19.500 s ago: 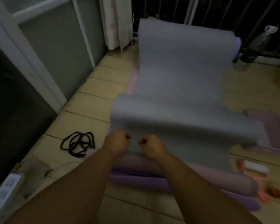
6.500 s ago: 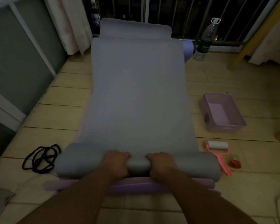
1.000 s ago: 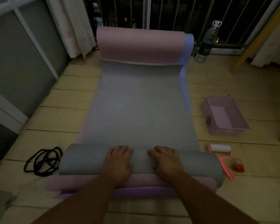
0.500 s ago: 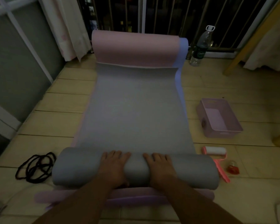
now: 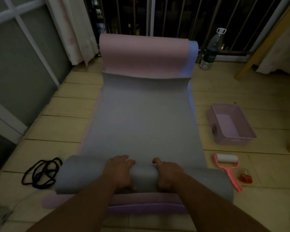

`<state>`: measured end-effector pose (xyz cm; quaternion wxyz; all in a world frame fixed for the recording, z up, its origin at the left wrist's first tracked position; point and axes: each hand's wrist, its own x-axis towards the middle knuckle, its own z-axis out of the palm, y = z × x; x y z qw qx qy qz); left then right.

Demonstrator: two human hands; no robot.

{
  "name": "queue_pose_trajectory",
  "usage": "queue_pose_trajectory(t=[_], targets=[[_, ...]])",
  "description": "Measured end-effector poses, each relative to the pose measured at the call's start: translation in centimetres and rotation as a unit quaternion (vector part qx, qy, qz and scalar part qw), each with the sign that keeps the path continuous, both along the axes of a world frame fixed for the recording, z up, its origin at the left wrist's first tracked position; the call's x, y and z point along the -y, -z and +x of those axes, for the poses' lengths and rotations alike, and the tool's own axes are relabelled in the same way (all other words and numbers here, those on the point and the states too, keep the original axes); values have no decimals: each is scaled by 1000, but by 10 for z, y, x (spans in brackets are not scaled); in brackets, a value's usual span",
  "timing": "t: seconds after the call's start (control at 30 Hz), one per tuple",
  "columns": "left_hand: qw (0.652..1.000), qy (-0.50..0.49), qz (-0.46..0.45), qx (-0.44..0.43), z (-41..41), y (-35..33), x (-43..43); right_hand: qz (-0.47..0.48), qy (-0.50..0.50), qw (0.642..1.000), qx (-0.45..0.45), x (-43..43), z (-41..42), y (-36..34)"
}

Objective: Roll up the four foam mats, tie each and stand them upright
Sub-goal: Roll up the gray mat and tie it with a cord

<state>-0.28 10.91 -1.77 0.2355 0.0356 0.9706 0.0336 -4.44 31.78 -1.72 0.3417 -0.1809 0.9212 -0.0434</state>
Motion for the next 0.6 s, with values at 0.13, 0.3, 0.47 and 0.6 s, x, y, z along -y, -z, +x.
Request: queue_pose_trajectory(t=[0.13, 0.3, 0.47, 0.6], targets=[[991, 16, 42, -129, 28, 24, 1, -15, -9, 992, -124, -9, 19, 15], [991, 41, 26, -125, 27, 31, 0, -70, 12, 976, -207, -19, 30, 20], [999, 0, -29, -39, 18, 25, -9, -16, -13, 989, -145, -19, 23, 25], [999, 9, -48, -14, 15, 22, -11, 38, -43, 989, -133, -17, 31, 24]])
